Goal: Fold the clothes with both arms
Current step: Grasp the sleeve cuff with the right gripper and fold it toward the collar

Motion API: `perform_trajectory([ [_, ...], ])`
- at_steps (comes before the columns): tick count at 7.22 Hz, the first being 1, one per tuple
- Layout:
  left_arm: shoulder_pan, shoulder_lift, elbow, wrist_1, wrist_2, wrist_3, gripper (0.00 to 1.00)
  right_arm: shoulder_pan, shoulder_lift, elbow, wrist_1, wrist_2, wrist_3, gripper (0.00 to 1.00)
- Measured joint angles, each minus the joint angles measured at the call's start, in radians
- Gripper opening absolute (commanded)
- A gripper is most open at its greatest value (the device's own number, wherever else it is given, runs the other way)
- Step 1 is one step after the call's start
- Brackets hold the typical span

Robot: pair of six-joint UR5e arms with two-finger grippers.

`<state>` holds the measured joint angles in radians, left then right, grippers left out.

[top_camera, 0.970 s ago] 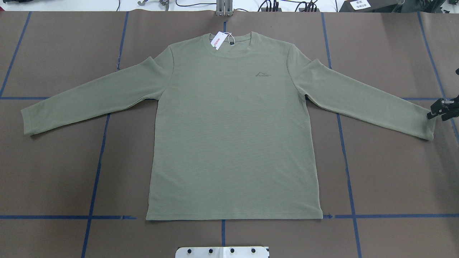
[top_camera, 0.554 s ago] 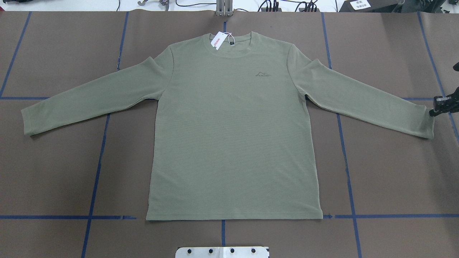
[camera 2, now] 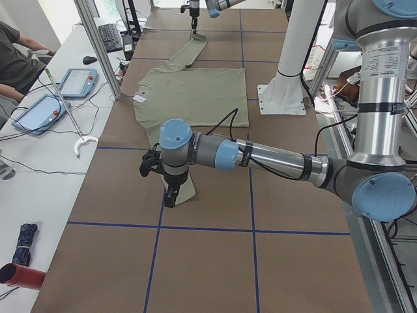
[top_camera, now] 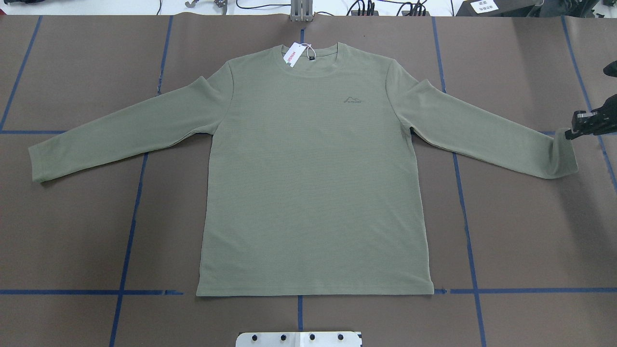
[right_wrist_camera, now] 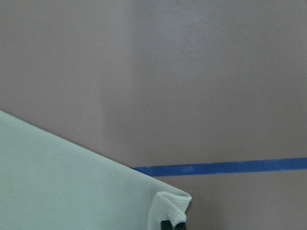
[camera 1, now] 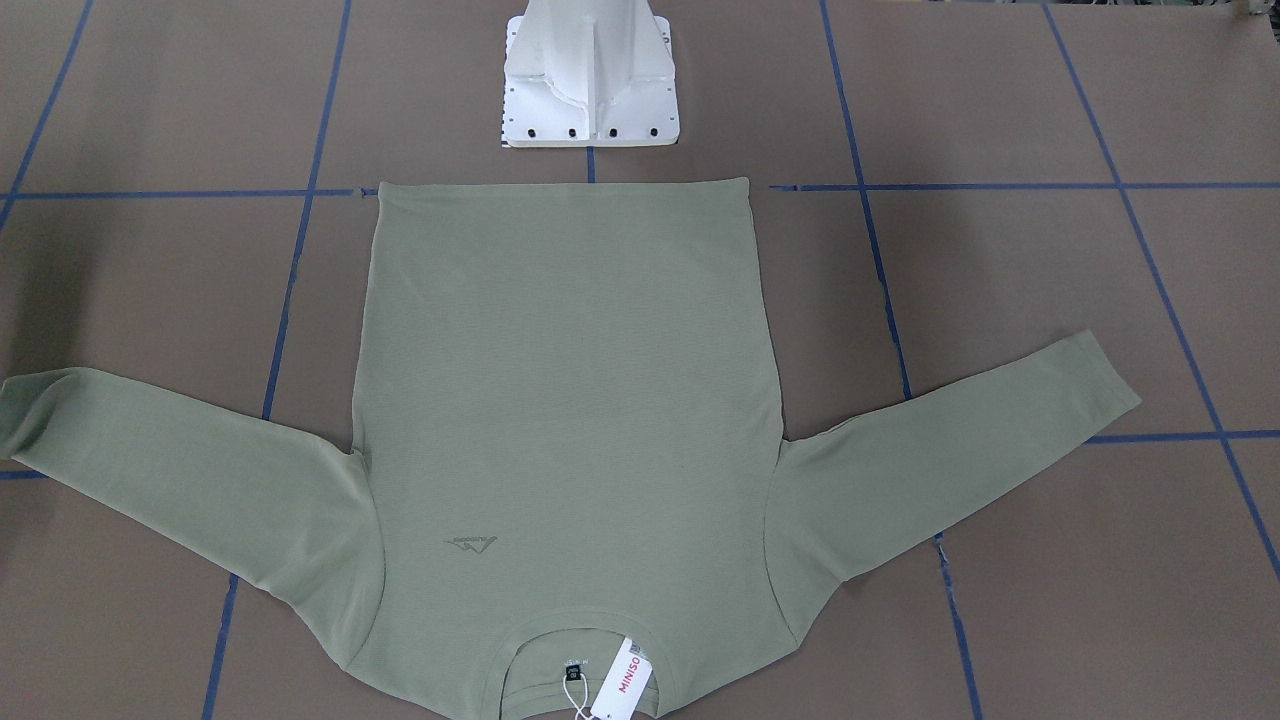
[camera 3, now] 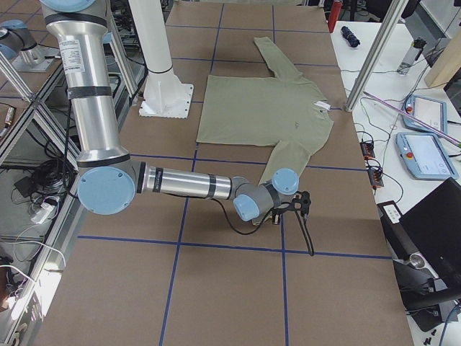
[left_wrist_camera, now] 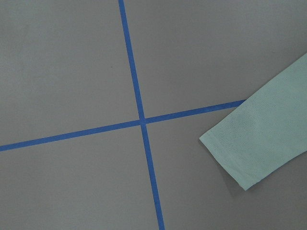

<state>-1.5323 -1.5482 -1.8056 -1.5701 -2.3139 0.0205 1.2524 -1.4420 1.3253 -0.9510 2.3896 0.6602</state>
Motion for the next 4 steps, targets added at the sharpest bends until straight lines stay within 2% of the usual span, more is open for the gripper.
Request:
perform_trajectory([
  [2,0.000,-0.002,-0.027,0.001,-0.002,-0.001,1.00,-0.021,-0.004,0.138,0.000,0.001,0.073,0.00],
  [3,0.000,-0.003,-0.037,0.001,-0.003,-0.001,1.00,-0.064,0.028,0.192,0.000,-0.004,0.179,0.00],
  [4,0.000,-0.004,-0.047,0.000,-0.003,-0.001,1.00,-0.123,0.108,0.220,-0.002,-0.018,0.339,0.00],
])
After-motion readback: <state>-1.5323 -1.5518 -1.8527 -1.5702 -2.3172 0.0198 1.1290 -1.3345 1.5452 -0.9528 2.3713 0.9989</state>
